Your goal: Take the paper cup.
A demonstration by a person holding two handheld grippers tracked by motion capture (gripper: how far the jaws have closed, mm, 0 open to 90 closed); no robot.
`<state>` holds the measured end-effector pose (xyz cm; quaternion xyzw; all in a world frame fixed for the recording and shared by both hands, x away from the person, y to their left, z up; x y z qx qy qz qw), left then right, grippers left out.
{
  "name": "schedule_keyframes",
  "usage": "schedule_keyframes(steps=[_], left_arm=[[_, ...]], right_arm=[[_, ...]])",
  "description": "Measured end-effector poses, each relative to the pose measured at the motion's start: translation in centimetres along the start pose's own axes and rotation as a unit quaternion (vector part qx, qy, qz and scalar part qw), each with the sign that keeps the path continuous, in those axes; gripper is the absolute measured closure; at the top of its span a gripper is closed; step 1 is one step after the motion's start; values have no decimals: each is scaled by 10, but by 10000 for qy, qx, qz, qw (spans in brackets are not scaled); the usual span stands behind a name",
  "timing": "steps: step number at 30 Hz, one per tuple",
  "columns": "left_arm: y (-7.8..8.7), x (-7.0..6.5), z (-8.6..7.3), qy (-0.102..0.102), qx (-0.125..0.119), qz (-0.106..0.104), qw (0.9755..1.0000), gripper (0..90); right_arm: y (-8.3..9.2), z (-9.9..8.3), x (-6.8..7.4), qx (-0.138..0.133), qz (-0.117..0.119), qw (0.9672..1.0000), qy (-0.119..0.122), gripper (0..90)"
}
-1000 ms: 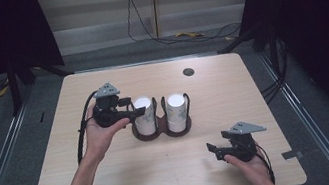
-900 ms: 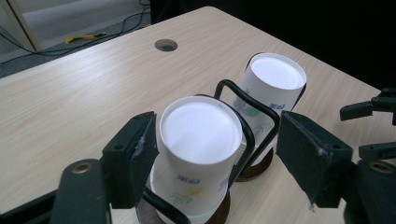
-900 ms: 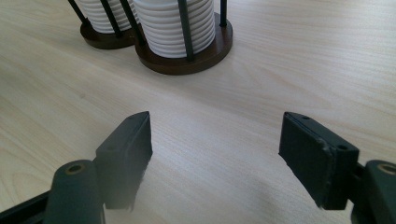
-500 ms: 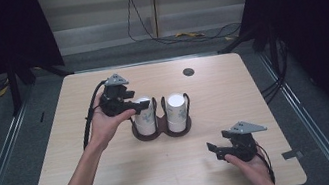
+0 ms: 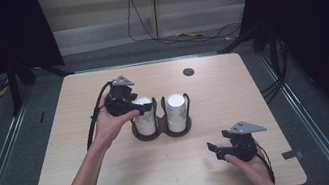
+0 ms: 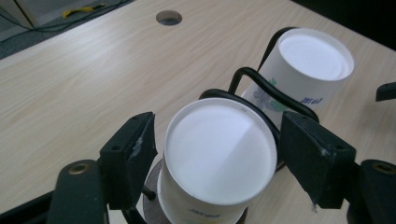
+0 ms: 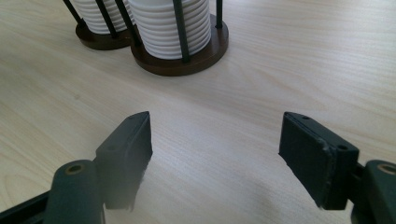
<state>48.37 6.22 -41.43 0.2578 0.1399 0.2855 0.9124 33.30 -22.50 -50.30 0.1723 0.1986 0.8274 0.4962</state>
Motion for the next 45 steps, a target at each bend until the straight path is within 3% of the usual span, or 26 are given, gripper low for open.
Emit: schedule_keyframes(steps=[5,10,13,21,34,45], left_arm=[[-7,3,-4,9,207,60,9998,267],[-13,4,-8,-14,403,-37,9992,277],[-16,4,-8,68,402,-60,9992,275],[-17,4,-8,27,583,-34,9983,279],[-14,5,-5,-5,613,60,9981,332],[-13,1,-3,-209,614,121,9978,337]], right_arm=[[0,0,0,-4,12,10000,4,255],[1,0,-1,-23,-69,10000,10,243],[1,0,-3,-18,-108,9999,-31,238],[0,0,-2,-4,-85,10000,-25,238],[0,0,-2,3,-73,10000,-12,237],[0,0,-1,30,-60,10000,-33,238]])
Point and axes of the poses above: each handheld gripper's, and its own axes: y roughly backward along the jaws, z roughly out of its top, x roughly to its left, the point moved 5 cm from there along -y, roughly forward along the jaws, and after that the axes turned 6 degrees about -x, right-handed, at the moved point
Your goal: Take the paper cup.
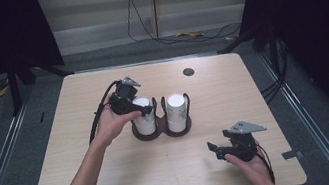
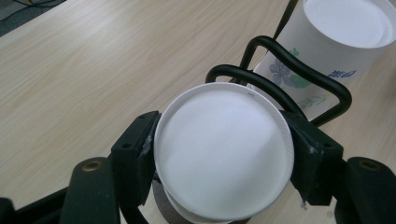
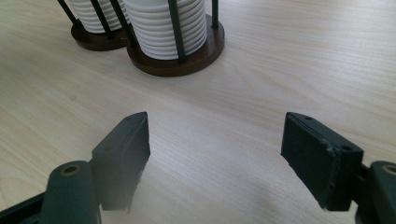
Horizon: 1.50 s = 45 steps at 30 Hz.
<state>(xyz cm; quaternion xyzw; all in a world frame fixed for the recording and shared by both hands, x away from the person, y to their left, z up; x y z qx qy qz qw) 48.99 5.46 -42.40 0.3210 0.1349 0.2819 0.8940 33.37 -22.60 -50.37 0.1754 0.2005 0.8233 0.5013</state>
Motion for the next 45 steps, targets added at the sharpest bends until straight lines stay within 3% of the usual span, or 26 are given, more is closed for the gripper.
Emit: schedule_keyframes(steps=[7,17,45], left_arm=[[5,0,5,51,-135,-23,9999,338],[15,-3,17,-67,-301,-9,9995,350],[37,1,26,-77,-719,8,9974,354]], right_arm=[[1,1,-1,-43,-24,10000,0,241],[0,1,0,-48,40,10000,-46,240],[-1,1,0,-50,62,9999,-68,241]])
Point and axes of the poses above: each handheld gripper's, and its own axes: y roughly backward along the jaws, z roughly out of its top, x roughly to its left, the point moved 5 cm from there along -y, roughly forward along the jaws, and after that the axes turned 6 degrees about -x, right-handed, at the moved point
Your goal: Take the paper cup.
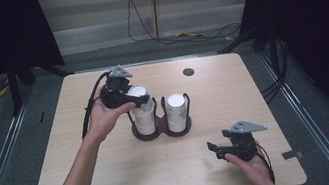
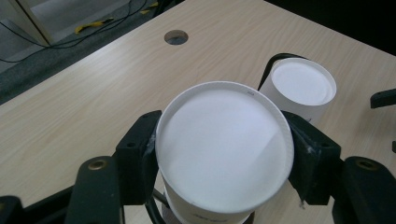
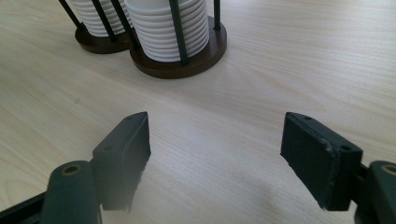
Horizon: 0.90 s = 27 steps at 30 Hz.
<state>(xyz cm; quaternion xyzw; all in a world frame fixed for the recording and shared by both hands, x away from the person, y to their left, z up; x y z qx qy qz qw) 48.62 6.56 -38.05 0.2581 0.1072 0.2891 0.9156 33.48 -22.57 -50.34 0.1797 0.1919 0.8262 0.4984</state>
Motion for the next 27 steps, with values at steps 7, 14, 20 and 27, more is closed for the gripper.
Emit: schedule_keyframes(steps=[7,14,20,27], left_arm=[[3,0,5,14,-106,10,9999,355],[8,-2,10,15,-179,-56,9998,356],[23,-4,16,43,-409,-190,9990,356],[34,-8,17,-157,-609,-80,9980,355]], right_arm=[[0,0,0,3,4,10000,5,241],[0,0,0,-1,14,10000,14,240],[0,0,1,18,26,10000,6,240],[0,0,2,18,59,10000,29,241]])
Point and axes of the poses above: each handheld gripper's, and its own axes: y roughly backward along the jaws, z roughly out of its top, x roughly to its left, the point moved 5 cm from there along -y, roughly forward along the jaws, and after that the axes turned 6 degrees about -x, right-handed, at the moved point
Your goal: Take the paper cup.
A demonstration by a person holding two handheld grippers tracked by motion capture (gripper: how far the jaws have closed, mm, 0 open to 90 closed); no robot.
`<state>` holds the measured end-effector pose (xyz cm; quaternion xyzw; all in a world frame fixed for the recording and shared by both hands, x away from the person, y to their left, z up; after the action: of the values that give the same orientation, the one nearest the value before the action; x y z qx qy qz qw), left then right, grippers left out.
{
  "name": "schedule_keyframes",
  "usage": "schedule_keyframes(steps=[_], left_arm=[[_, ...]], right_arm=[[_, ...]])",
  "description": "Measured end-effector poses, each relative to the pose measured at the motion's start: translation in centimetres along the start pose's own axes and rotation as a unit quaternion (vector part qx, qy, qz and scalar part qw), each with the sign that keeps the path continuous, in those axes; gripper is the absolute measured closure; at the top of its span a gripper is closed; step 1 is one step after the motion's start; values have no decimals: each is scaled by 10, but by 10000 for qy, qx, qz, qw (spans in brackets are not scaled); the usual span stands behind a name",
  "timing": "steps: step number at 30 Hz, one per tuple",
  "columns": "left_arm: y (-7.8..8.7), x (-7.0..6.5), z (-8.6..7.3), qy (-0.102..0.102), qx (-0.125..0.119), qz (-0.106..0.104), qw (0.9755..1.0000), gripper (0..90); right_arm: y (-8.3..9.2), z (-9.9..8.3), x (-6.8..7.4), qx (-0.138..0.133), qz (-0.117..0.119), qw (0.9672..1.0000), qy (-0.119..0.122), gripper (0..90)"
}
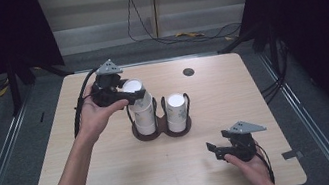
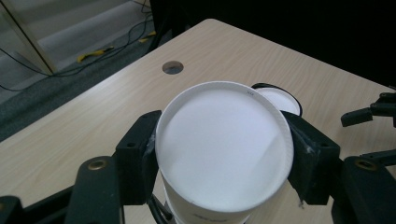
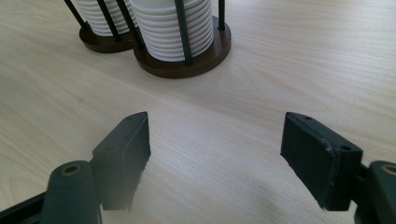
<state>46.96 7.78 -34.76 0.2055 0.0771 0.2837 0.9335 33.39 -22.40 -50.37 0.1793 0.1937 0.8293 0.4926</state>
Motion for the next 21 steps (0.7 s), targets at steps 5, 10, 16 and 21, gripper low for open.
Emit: schedule_keyframes(steps=[5,10,16,21], left_arm=[[-1,-12,-7,-137,-21,8,9999,354],[7,-19,-7,-85,-261,-19,9996,354],[15,-24,-9,-69,-407,-248,9988,354],[21,-27,-22,71,-574,-234,9980,355]], right_arm=[[0,1,-1,-26,23,10000,-45,241],[1,1,-1,-57,34,9999,-114,241],[1,1,-1,-56,54,9999,-75,240],[1,2,1,-93,132,9998,-74,241]])
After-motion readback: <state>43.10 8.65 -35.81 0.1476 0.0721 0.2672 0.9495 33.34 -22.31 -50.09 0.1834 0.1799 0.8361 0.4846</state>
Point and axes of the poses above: each handheld gripper's, and its own axes: y roughly backward along the jaws, z roughly out of its top, x roughly to its left, the point moved 5 cm from there along -y, roughly forward along the jaws, and after that the axes turned 6 degrees about -x, right-handed, at the moved point
